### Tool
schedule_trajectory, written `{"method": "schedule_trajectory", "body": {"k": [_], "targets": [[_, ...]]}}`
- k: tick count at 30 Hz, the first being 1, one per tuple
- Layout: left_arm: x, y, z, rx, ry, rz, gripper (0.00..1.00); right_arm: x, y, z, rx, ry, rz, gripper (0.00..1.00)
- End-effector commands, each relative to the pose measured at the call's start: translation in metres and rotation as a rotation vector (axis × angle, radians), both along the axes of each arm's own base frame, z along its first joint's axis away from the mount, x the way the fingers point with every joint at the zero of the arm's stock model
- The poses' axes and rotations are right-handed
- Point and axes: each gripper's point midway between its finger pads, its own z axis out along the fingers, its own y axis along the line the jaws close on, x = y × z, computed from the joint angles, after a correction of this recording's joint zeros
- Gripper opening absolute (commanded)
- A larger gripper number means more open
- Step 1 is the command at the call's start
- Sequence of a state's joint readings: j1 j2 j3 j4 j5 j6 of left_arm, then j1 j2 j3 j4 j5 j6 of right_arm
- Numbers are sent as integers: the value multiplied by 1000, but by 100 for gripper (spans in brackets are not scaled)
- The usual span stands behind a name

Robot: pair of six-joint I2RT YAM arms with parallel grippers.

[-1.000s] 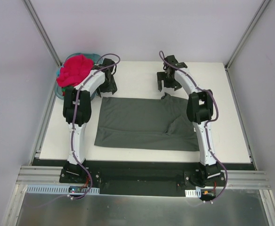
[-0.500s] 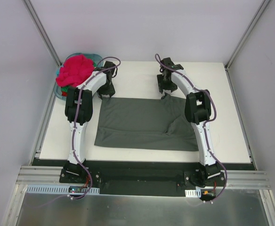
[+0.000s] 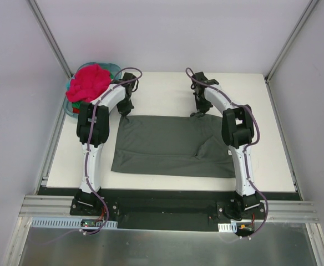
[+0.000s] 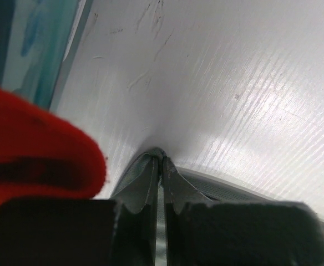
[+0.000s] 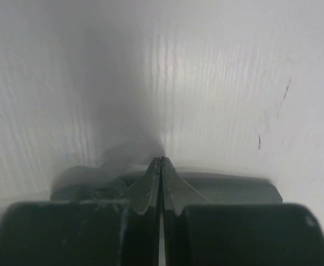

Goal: Fold and stack the t-shirts
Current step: Grap the side of the flattened tshirt furthest away from the robot with both arms

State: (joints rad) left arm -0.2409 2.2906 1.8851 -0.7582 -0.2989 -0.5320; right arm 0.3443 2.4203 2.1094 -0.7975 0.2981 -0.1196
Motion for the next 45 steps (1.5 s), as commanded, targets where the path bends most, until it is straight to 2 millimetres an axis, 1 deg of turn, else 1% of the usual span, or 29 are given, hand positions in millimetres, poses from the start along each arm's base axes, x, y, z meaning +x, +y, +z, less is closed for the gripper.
{"method": "schedule_trajectory", "body": {"k": [1, 2, 6, 7, 8, 9, 10, 11, 12, 13, 14, 16, 17, 20, 21, 23, 27, 30, 32, 35, 36, 39, 41, 42, 44, 45], "targets": [[-15, 5, 16, -2, 17, -3, 0, -1, -6, 64, 59, -166, -63, 0], [-16, 5, 22, -7, 7, -3, 0, -2, -5, 77, 88, -203, -69, 0], [-25, 3, 43, 5, -38, -9, 0, -20, -5, 95, 139, -254, -84, 0], [-28, 1, 46, 2, -45, -17, 0, -23, -3, 100, 164, -268, -78, 0], [-31, -1, 50, -7, -57, -25, 0, -29, -1, 98, 180, -261, -68, 0], [-34, -3, 51, -21, -64, -29, 0, -32, -1, 97, 186, -254, -56, 0], [-37, -6, 51, -37, -67, -38, 0, -35, 1, 95, 193, -230, -21, 0], [-40, -8, 51, -53, -71, -43, 0, -34, 1, 93, 197, -208, -11, 4], [-41, -10, 51, -67, -72, -45, 0, -36, -2, 85, 190, -166, -1, 11], [-43, -12, 50, -79, -70, -51, 0, -33, 0, 83, 194, -152, 24, 18], [-44, -13, 48, -88, -70, -53, 0, -29, 0, 78, 190, -137, 43, 26], [-46, -14, 47, -93, -66, -57, 0, -26, 8, 67, 207, -87, 101, 31], [-46, -13, 46, -92, -66, -53, 0, -26, 12, 62, 211, -63, 100, 36], [-47, -14, 44, -96, -59, -52, 0, -16, 29, 60, 236, -59, 108, 49], [-47, -14, 43, -96, -59, -52, 0, -12, 33, 57, 244, -61, 106, 52], [-47, -14, 43, -95, -59, -54, 0, -6, 41, 50, 261, -58, 93, 54], [-48, -13, 40, -90, -52, -55, 0, 2, 44, 36, 237, -35, 61, 55], [-49, -13, 37, -88, -47, -50, 0, 0, 42, 22, 204, 8, 52, 55], [-49, -14, 35, -93, -42, -53, 0, -2, 43, 17, 199, 19, 57, 56], [-48, -15, 34, -98, -43, -53, 0, -5, 47, 14, 180, 25, 68, 56], [-47, -15, 34, -99, -43, -53, 0, -6, 46, 15, 174, 22, 62, 52], [-48, -15, 35, -100, -44, -53, 0, -5, 34, 17, 121, 2, 23, 26], [-48, -13, 37, -92, -48, -51, 0, -6, 25, 24, 82, -25, -14, 11], [-49, -13, 38, -90, -51, -50, 0, -7, 20, 30, 68, -44, -36, 8], [-52, -13, 42, -96, -59, -45, 0, -10, 17, 42, 70, -83, -64, 3], [-53, -13, 44, -100, -64, -43, 0, -12, 17, 55, 86, -119, -75, 2]]}}
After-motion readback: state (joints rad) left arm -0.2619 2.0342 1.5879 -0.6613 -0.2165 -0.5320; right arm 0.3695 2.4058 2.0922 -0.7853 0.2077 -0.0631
